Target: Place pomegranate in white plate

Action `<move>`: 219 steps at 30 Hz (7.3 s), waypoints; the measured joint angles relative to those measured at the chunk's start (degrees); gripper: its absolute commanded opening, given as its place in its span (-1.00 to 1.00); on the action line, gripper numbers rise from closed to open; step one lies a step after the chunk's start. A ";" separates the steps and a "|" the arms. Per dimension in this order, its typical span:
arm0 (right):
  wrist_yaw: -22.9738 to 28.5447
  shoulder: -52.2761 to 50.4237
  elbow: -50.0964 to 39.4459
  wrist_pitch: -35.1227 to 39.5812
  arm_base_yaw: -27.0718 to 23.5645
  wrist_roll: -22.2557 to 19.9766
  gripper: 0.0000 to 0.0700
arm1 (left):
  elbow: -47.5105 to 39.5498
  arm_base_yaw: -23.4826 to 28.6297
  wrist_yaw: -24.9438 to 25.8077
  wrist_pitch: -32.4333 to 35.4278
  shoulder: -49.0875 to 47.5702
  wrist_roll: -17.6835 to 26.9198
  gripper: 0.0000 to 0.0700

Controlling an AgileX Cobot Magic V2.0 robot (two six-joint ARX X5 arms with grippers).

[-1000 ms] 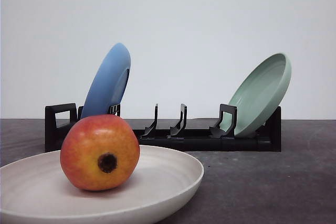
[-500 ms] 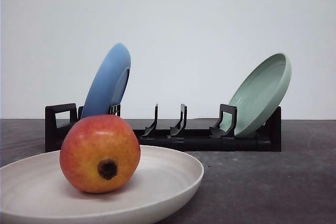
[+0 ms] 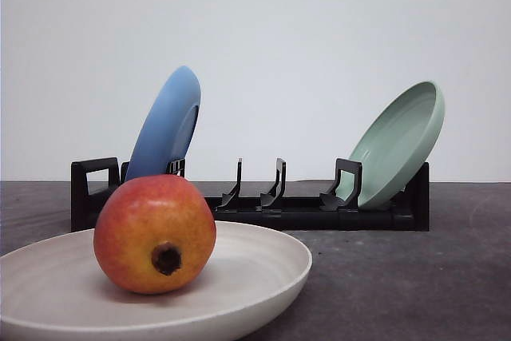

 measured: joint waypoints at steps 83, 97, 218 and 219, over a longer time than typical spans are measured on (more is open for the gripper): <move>-0.19 -14.65 -35.72 35.89 -48.89 -22.18 -1.00 | -16.69 34.65 26.51 10.66 -7.25 14.90 -1.00; -7.56 -16.66 -39.69 33.12 -48.96 -22.58 -1.00 | -16.69 34.65 26.51 10.64 -7.25 14.92 -1.00; -7.54 -16.66 -39.69 33.42 -48.96 -22.58 -1.00 | -16.69 34.65 26.51 10.65 -7.25 15.01 -1.00; -7.54 -16.66 -39.69 33.42 -48.96 -22.58 -1.00 | -16.69 34.65 26.51 10.66 -7.25 15.01 -1.00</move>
